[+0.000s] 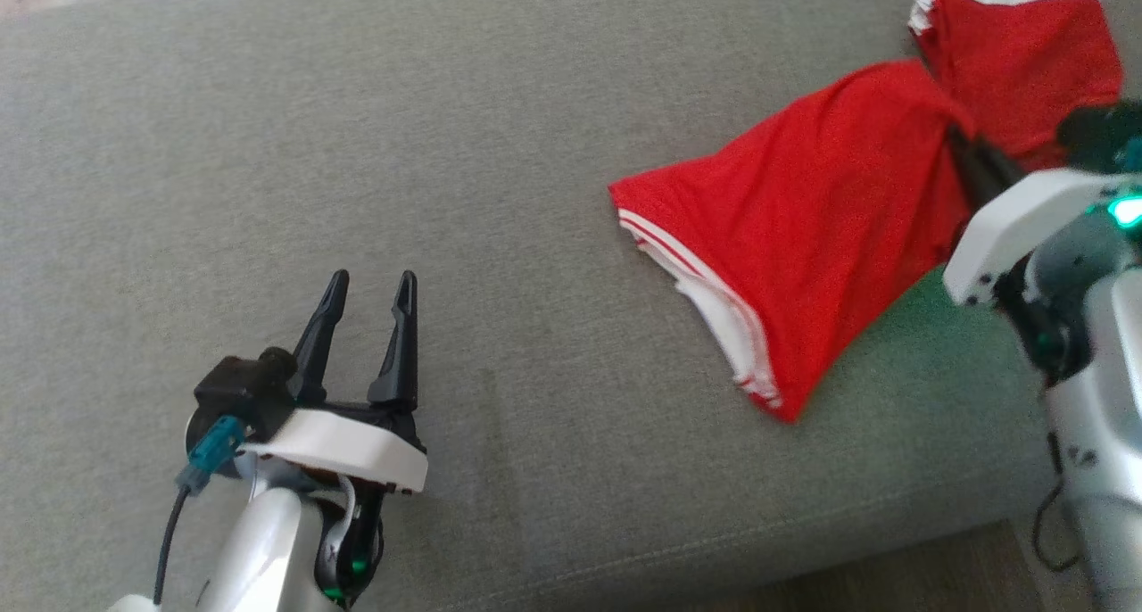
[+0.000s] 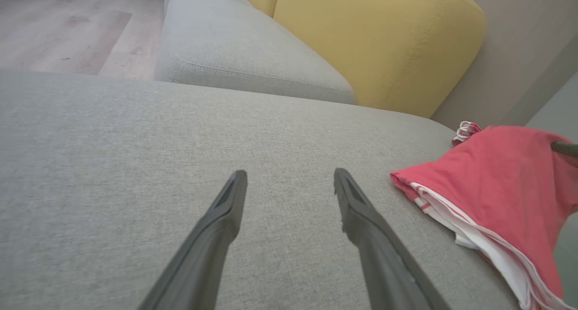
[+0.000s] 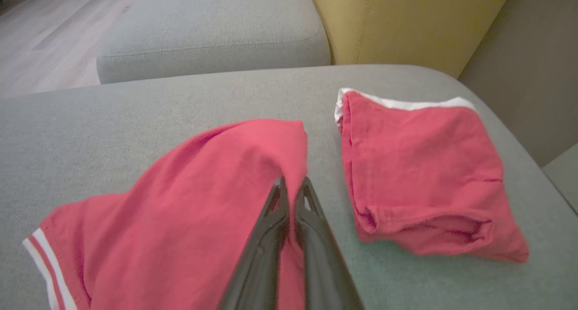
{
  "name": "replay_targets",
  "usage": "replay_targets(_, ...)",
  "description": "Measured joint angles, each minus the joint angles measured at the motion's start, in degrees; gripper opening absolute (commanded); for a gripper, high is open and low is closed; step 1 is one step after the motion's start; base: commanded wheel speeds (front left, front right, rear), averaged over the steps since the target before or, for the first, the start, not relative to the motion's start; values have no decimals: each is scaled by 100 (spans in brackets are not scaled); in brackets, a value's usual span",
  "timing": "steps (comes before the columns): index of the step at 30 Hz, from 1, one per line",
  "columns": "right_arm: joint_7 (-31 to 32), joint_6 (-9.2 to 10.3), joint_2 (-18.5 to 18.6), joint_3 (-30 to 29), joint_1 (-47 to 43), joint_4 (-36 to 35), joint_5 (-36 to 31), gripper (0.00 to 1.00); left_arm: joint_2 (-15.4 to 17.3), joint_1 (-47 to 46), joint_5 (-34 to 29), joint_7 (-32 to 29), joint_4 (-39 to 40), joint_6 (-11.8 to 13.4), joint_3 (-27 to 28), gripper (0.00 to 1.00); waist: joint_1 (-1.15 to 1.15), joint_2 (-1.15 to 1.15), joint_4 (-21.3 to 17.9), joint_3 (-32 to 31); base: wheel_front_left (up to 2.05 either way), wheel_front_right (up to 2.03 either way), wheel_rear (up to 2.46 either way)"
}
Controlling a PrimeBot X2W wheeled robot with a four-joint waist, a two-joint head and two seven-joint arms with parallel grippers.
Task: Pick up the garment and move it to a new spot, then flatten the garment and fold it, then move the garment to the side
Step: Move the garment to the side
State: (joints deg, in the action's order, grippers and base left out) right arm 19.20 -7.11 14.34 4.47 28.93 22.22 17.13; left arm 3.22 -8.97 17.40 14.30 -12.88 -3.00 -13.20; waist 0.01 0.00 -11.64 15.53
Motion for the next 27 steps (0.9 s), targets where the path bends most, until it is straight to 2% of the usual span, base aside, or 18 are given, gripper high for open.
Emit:
replay_targets(6, 189, 0, 315, -274, 500, 68, -291, 0, -22, 1, 59, 0, 20, 2, 9, 100, 0, 0, 298, -106, 0, 0, 0)
replay_targets(13, 446, 0, 728, -758, 646, 89, -543, 0, -40, 7, 101, 0, 62, 7, 63, 100, -1, 0, 515, -122, 0, 0, 0)
replay_targets(22, 588, 0, 866, -1470, 1096, 310, -884, 0, -43, 6, 99, 0, 110, 4, 99, 100, 0, 0, 612, 14, 0, 0, 0)
replay_targets(27, 661, 0, 1140, -1808, 1226, 461, -1140, 0, -44, -1, 82, 0, 119, -7, 75, 100, 0, 0, 716, 90, 0, 0, 0)
